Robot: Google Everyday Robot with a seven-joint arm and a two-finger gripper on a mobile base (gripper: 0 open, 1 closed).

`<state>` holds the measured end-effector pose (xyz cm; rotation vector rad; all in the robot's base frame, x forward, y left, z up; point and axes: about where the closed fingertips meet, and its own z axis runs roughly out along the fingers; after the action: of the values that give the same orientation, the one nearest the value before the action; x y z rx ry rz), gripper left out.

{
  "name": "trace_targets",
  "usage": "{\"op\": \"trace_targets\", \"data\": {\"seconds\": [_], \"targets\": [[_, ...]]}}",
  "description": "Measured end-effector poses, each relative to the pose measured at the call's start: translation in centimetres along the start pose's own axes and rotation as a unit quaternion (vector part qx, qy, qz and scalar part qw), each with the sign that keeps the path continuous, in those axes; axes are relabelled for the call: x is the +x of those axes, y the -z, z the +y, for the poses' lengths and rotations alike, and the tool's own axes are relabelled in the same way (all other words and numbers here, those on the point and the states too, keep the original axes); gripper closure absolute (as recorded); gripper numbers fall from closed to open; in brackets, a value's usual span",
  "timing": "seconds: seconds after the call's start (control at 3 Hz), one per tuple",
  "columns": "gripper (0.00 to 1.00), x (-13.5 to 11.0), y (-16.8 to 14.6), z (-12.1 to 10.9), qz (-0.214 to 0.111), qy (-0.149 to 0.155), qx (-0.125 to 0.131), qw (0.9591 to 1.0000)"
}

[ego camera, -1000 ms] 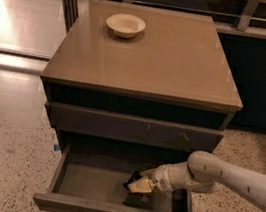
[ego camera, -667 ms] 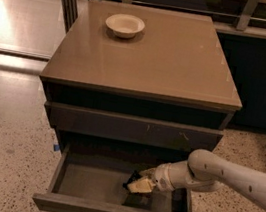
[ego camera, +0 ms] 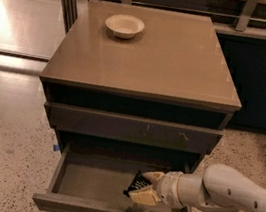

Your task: Pick rxbar chocolate from middle drawer and place on counter

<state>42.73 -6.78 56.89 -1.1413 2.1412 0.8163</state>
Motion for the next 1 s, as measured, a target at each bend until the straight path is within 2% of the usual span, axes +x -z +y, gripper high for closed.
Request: {"op": "trace_targets", "data": {"seconds": [0.33,0.67,1.0], "targets": [[1.00,-2.9,4.5,4.0,-0.026,0.054,0.051,0.9969],[1.00,-2.7,6.8,4.2,-0.035,0.053,0.079,0.9948],[1.00,-2.6,6.8,4.1,-0.035,0.052,0.079,0.9949]]}}
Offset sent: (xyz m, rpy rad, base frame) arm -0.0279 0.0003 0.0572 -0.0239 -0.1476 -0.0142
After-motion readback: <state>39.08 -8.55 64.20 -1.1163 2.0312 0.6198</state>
